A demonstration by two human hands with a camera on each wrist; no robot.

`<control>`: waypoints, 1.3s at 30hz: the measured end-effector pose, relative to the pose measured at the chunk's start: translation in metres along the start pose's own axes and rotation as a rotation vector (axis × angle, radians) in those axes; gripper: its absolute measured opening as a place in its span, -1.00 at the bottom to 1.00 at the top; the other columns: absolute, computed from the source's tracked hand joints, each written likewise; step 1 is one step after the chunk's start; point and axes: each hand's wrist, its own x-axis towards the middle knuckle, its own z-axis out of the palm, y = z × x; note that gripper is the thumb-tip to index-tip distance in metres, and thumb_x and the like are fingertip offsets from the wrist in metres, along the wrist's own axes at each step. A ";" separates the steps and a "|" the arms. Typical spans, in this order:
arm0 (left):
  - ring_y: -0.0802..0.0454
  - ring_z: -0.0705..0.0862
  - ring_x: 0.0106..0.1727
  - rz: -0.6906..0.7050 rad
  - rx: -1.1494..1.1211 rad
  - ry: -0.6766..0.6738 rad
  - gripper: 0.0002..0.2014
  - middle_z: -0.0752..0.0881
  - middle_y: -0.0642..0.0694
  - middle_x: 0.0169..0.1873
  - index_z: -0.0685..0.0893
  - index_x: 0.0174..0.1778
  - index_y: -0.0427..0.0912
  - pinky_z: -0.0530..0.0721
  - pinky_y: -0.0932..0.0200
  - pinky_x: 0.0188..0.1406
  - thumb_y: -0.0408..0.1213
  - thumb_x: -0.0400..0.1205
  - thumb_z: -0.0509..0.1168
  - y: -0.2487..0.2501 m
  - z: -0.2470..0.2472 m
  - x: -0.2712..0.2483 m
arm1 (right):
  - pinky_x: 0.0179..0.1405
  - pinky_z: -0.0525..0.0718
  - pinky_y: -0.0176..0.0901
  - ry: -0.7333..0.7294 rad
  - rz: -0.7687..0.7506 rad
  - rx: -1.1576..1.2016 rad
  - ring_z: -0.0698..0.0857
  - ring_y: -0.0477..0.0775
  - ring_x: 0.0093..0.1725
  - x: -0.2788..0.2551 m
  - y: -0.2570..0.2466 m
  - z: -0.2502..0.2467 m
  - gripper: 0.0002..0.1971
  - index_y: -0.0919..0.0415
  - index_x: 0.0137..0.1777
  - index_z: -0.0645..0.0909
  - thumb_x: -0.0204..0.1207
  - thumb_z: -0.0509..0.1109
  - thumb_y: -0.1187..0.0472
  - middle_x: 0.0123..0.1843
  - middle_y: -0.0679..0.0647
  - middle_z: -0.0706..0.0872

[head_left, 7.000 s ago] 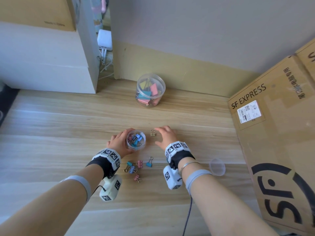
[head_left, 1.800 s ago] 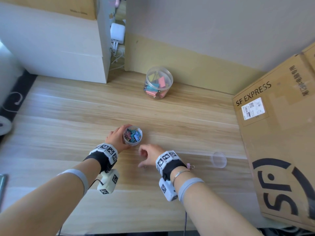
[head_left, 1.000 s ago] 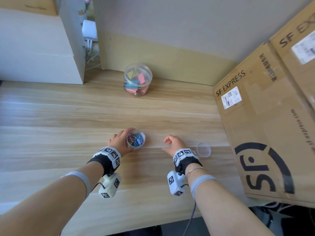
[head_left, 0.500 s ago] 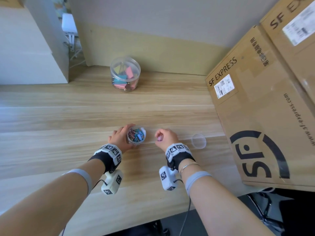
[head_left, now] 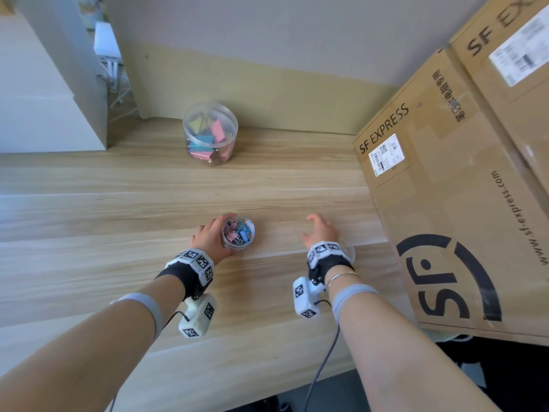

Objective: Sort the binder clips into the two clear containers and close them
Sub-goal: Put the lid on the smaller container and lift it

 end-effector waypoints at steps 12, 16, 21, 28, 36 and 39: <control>-0.18 0.39 0.37 0.014 0.021 0.000 -0.18 0.50 0.03 0.39 0.29 0.44 0.21 0.36 -0.14 0.32 -0.12 0.29 0.55 0.000 -0.001 0.015 | 0.36 0.45 0.12 -0.104 0.095 -0.097 0.24 0.39 0.48 0.003 -0.004 0.018 -0.33 -0.19 0.53 0.18 0.50 0.29 0.33 0.59 0.13 0.14; -0.18 0.40 0.36 0.024 0.017 -0.007 -0.18 0.50 0.03 0.39 0.29 0.44 0.20 0.36 -0.13 0.33 -0.12 0.29 0.55 -0.001 -0.002 0.017 | 0.43 0.42 0.18 -0.123 -0.144 -0.056 0.21 0.35 0.53 -0.002 -0.038 0.030 -0.31 -0.15 0.49 0.32 0.45 0.34 0.46 0.62 0.09 0.16; -0.19 0.44 0.33 0.039 -0.004 -0.007 -0.16 0.52 0.01 0.37 0.31 0.44 0.18 0.40 -0.14 0.37 -0.12 0.27 0.56 -0.006 -0.002 0.018 | 0.44 0.36 0.25 -0.217 -0.131 -0.191 0.28 0.28 0.51 0.003 -0.046 0.032 -0.24 -0.23 0.48 0.28 0.34 0.52 0.22 0.59 0.06 0.18; -0.18 0.48 0.33 0.058 0.001 -0.007 -0.15 0.55 -0.02 0.35 0.32 0.44 0.16 0.41 -0.14 0.38 -0.12 0.25 0.57 -0.011 -0.001 0.021 | 0.13 0.66 -0.01 -0.003 -0.377 0.027 0.53 0.19 0.14 -0.006 -0.052 0.022 -0.56 0.02 0.14 0.53 0.26 0.53 0.09 0.24 0.16 0.37; -0.16 0.51 0.33 0.063 0.019 -0.001 -0.11 0.56 -0.02 0.34 0.31 0.44 0.13 0.42 -0.14 0.35 0.02 0.18 0.54 -0.014 0.003 0.027 | -0.05 0.49 -0.17 -0.092 -0.627 0.222 0.46 0.00 -0.06 -0.025 -0.091 0.019 -0.58 0.13 -0.19 0.30 0.22 0.57 0.20 0.05 0.03 0.37; -0.17 0.51 0.34 0.051 0.025 -0.012 -0.13 0.56 -0.02 0.34 0.32 0.44 0.09 0.44 -0.14 0.33 0.05 0.17 0.46 -0.015 0.004 0.030 | 0.09 0.60 -0.08 -0.222 -0.650 0.149 0.56 0.06 0.06 -0.029 -0.092 0.027 -0.54 0.10 0.02 0.46 0.19 0.60 0.19 0.16 0.05 0.46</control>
